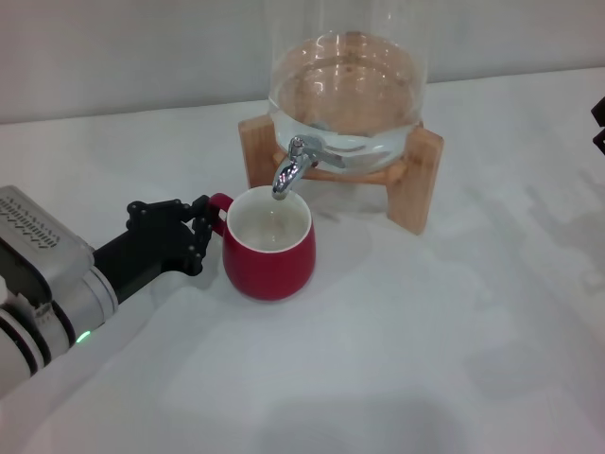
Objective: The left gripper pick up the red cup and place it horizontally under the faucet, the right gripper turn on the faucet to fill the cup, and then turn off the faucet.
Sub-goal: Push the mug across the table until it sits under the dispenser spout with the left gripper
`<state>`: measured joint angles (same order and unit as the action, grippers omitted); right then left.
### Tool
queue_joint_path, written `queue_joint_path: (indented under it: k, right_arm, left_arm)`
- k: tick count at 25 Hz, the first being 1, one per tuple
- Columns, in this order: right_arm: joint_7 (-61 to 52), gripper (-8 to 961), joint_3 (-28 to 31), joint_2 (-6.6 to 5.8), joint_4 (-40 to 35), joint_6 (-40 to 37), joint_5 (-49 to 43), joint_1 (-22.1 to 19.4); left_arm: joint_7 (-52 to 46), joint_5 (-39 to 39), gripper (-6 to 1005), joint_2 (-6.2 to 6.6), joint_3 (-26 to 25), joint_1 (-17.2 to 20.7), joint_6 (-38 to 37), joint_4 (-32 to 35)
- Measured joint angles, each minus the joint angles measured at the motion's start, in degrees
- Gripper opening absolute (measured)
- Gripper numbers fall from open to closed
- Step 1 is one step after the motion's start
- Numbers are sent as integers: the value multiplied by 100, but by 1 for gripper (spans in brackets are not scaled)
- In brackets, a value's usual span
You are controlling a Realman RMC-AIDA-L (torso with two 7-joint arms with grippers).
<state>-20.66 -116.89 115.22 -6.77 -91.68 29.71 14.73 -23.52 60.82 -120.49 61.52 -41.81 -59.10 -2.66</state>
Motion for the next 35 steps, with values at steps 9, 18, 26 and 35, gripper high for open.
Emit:
queue_joint_path:
  k: [9, 18, 26, 35]
  right_arm:
    - [0, 872, 0, 0, 0, -4, 0, 12]
    - [0, 873, 0, 0, 0, -2, 0, 12]
    - [0, 873, 0, 0, -15, -4, 0, 20]
    - [0, 873, 0, 0, -18, 1, 0, 21]
  left_arm:
    - [-3, 43, 142, -1, 0, -3, 92, -13]
    - [-6, 45, 152, -1, 0, -30, 267, -27]
    - [-73, 59, 161, 0, -1, -86, 384, -51]
    - [-238, 196, 184, 0, 0, -105, 398, -13]
